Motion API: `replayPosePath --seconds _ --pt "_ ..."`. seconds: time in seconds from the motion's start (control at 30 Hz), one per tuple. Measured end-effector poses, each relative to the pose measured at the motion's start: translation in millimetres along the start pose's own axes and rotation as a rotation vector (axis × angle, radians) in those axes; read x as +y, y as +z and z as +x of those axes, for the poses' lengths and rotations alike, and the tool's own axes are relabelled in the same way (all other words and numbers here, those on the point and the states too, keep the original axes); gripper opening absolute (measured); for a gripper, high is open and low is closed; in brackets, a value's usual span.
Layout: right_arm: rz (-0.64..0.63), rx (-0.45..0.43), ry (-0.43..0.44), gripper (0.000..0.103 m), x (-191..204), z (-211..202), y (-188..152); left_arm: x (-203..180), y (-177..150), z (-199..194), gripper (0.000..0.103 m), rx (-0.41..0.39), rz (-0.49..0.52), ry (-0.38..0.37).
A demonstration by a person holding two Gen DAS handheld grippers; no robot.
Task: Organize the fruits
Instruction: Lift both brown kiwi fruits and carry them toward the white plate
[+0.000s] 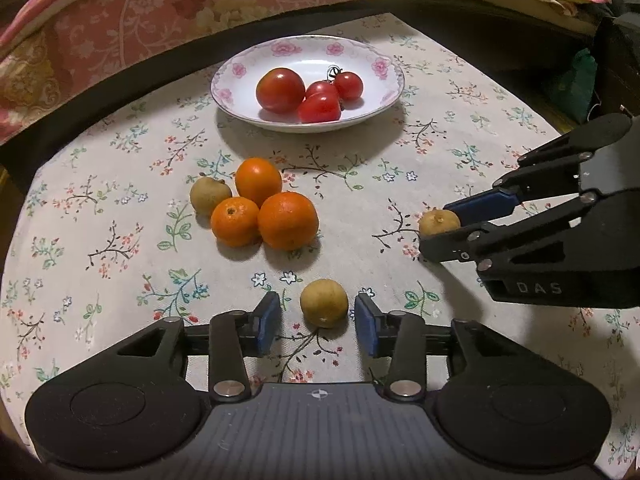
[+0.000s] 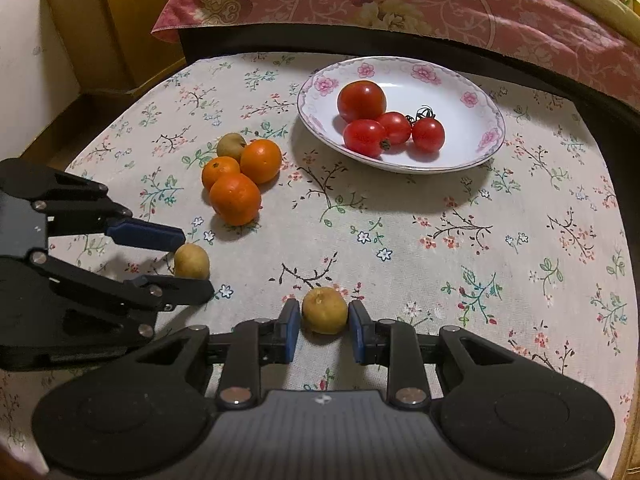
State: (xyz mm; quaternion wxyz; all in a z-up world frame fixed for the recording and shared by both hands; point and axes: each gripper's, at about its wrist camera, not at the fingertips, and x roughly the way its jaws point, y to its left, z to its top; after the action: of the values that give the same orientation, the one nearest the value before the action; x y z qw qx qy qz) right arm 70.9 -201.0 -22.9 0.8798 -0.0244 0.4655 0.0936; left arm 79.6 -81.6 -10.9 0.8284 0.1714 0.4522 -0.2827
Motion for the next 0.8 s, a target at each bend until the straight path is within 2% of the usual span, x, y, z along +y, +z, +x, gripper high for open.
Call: replayPosePath --seconds 0.53,0.6,0.67,0.8 --pt "0.005 0.004 0.006 0.025 -0.9 -0.4 -0.8 -2.1 0.9 1.4 0.05 0.003 0.001 -0.006" --pt "0.007 0.008 0.003 0.025 -0.5 -0.1 -0.2 -2.0 1.1 1.3 0.047 0.004 -0.001 -0.013" --pt "0.009 0.01 0.004 0.025 -1.3 0.2 0.4 -2.1 1.4 0.9 0.04 0.005 -0.003 -0.025" --pt "0.017 0.01 0.004 0.025 -1.6 0.0 1.0 -5.4 2.3 0.5 0.036 0.007 0.016 -0.028"
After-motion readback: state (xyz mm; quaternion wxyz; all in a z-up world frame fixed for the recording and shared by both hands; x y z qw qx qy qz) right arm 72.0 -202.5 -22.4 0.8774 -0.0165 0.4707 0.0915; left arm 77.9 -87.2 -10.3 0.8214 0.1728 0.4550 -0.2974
